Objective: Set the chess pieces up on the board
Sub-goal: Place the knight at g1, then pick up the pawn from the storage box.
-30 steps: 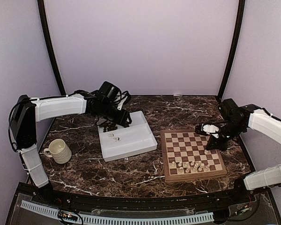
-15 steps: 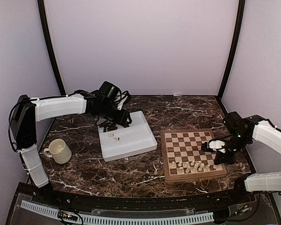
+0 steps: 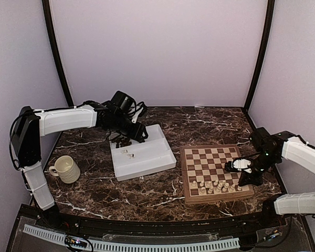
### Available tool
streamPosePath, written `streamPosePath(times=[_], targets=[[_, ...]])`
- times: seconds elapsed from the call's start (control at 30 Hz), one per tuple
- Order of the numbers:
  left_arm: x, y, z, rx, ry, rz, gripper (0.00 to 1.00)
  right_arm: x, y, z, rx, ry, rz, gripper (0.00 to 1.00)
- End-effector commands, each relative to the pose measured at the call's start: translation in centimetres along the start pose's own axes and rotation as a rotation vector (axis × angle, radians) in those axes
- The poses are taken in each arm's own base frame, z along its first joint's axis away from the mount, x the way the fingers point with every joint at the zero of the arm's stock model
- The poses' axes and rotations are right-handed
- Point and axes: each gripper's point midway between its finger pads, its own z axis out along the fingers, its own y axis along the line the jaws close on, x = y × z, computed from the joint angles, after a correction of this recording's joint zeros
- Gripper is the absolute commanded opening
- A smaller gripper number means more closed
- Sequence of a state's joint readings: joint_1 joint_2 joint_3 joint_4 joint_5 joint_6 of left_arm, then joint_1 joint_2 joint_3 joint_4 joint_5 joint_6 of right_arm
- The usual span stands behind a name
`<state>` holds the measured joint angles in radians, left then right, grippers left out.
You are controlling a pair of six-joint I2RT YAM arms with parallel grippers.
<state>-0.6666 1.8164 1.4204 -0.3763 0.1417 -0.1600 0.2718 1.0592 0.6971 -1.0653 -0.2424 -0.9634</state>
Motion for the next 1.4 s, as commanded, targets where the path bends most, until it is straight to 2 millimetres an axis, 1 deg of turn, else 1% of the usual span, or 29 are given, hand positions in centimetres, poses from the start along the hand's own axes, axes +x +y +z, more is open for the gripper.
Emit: streamPosePath(times=[0.0, 0.27, 0.43, 0.57, 0.67, 0.73, 0.8, 0.87, 0.93, 0.97, 1.0, 1.03, 1.07, 1.1, 1.17, 1.2, 1.23, 1.27, 1.37], targets=[[-1.1, -0.8, -1.5, 0.024, -0.024, 0.021, 0.47, -0.2, -0.2, 0.4, 0.005, -0.017, 0.008, 0.02], [-0.9, -0.9, -1.3, 0.029, -0.012, 0.020, 0.47, -0.3, -0.3, 0.6, 0.012, -0.029, 0.008, 0.06], [-0.8, -1.0, -1.2, 0.034, -0.008, 0.022, 0.48, -0.2, -0.3, 0.7, 0.015, -0.026, 0.008, 0.12], [-0.7, -1.0, -1.0, 0.038, -0.003, 0.020, 0.47, 0.1, -0.2, 0.7, 0.014, -0.013, 0.001, 0.20], [-0.7, -1.1, -1.0, 0.041, 0.001, 0.022, 0.48, -0.1, -0.3, 0.3, 0.024, -0.021, 0.000, 0.23], [-0.7, -1.1, -1.1, 0.040, 0.001, 0.024, 0.48, -0.5, -0.2, -0.2, 0.026, -0.037, -0.005, 0.27], [-0.7, -1.1, -1.1, 0.038, 0.004, 0.025, 0.48, -1.0, -0.1, -1.0, 0.022, -0.054, -0.007, 0.30], [-0.7, -0.6, -1.3, 0.010, 0.010, 0.021, 0.47, -1.7, -0.2, -2.1, 0.027, -0.070, -0.007, 0.32], [-0.5, 0.6, -1.5, -0.066, 0.023, 0.001, 0.47, -2.5, -0.8, -3.4, 0.045, -0.085, -0.006, 0.34], [0.0, 1.5, -1.6, -0.117, 0.043, -0.016, 0.47, -2.9, -1.0, -3.9, 0.049, -0.095, -0.005, 0.35], [-0.1, 2.0, -1.8, -0.150, 0.046, -0.024, 0.47, -3.4, -1.4, -4.4, 0.058, -0.109, -0.005, 0.36], [0.7, 3.0, -2.0, -0.205, 0.073, -0.044, 0.46, -3.9, -1.7, -4.8, 0.059, -0.119, -0.002, 0.37], [1.0, 3.5, -2.2, -0.231, 0.084, -0.058, 0.46, -4.4, -2.1, -5.0, 0.057, -0.130, -0.001, 0.37], [1.7, 4.1, -2.5, -0.270, 0.111, -0.083, 0.46, -4.9, -2.5, -5.1, 0.054, -0.137, 0.001, 0.37], [2.8, 4.7, -2.7, -0.304, 0.149, -0.115, 0.45, -5.9, -3.4, -5.4, 0.049, -0.154, 0.004, 0.38], [3.0, 4.9, -2.8, -0.318, 0.156, -0.135, 0.44, -6.3, -3.9, -5.4, 0.045, -0.163, 0.006, 0.38], [3.8, 5.2, -2.8, -0.332, 0.190, -0.151, 0.44, -6.8, -4.5, -5.4, 0.048, -0.173, 0.011, 0.38], [4.0, 5.1, -2.8, -0.332, 0.200, -0.193, 0.43, -7.4, -5.4, -5.1, 0.055, -0.181, 0.020, 0.38], [5.7, 5.0, -2.4, -0.323, 0.259, -0.314, 0.41, -9.4, -6.9, -5.3, 0.043, -0.235, 0.046, 0.38]])
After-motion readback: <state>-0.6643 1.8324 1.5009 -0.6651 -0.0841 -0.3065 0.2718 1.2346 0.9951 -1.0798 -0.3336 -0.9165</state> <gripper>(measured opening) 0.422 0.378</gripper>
